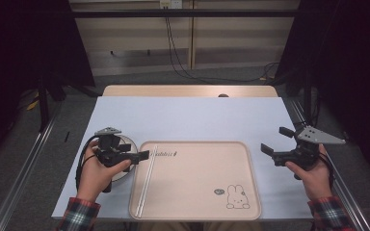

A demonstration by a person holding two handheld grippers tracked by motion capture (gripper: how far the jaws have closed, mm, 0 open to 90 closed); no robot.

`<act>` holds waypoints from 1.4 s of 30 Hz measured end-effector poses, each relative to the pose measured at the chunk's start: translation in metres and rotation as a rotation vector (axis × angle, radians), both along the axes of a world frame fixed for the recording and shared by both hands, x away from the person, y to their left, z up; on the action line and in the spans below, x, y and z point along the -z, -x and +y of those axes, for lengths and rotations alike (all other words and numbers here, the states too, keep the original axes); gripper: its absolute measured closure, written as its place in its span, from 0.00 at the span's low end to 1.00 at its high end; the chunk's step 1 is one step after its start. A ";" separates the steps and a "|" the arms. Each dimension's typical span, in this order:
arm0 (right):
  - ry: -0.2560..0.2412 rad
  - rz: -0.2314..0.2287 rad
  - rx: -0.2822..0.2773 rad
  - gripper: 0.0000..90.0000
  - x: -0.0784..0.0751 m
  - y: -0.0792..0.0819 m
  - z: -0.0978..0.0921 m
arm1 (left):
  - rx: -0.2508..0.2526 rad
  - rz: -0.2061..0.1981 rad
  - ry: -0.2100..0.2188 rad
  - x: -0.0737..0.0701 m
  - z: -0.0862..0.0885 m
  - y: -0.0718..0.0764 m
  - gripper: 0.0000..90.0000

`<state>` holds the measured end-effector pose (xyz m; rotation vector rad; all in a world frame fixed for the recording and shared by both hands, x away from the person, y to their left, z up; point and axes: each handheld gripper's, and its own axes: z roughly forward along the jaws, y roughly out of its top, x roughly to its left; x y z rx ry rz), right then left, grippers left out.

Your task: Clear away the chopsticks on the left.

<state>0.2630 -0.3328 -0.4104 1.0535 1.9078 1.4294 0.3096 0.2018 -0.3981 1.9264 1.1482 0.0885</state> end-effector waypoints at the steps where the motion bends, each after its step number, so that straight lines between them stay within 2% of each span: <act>1: -0.001 -0.001 0.003 0.02 0.000 0.000 0.000 | -0.001 0.006 0.003 0.000 0.001 0.001 0.16; 9: 0.002 -0.002 0.002 0.02 0.000 0.000 0.000 | 0.008 0.029 -0.005 -0.004 0.012 0.008 0.24; 12: 0.001 -0.003 -0.002 0.02 0.000 0.000 0.001 | 0.005 0.052 0.004 -0.005 0.018 0.010 0.35; 14: 0.006 -0.001 -0.002 0.02 0.000 0.000 0.003 | 0.001 0.069 0.005 -0.006 0.021 0.012 0.48; 18: 0.007 0.001 -0.004 0.02 0.000 0.000 0.003 | -0.010 0.089 -0.016 -0.006 0.029 0.015 0.69; 26: 0.008 -0.002 -0.003 0.02 0.000 0.000 0.003 | -0.035 0.146 -0.047 -0.003 0.044 0.023 0.97; 30: 0.007 -0.008 -0.001 0.02 0.000 -0.001 0.002 | -0.051 0.157 -0.074 -0.001 0.050 0.026 1.00; 32: 0.008 -0.008 -0.001 0.02 -0.001 -0.001 0.002 | -0.054 0.167 -0.073 0.000 0.053 0.027 1.00; 33: 0.007 -0.008 -0.001 0.02 0.000 -0.001 0.002 | -0.066 0.174 -0.060 0.001 0.053 0.028 1.00; 42: 0.009 0.000 0.002 0.02 0.000 -0.001 0.001 | -0.077 0.192 -0.064 0.005 0.065 0.034 1.00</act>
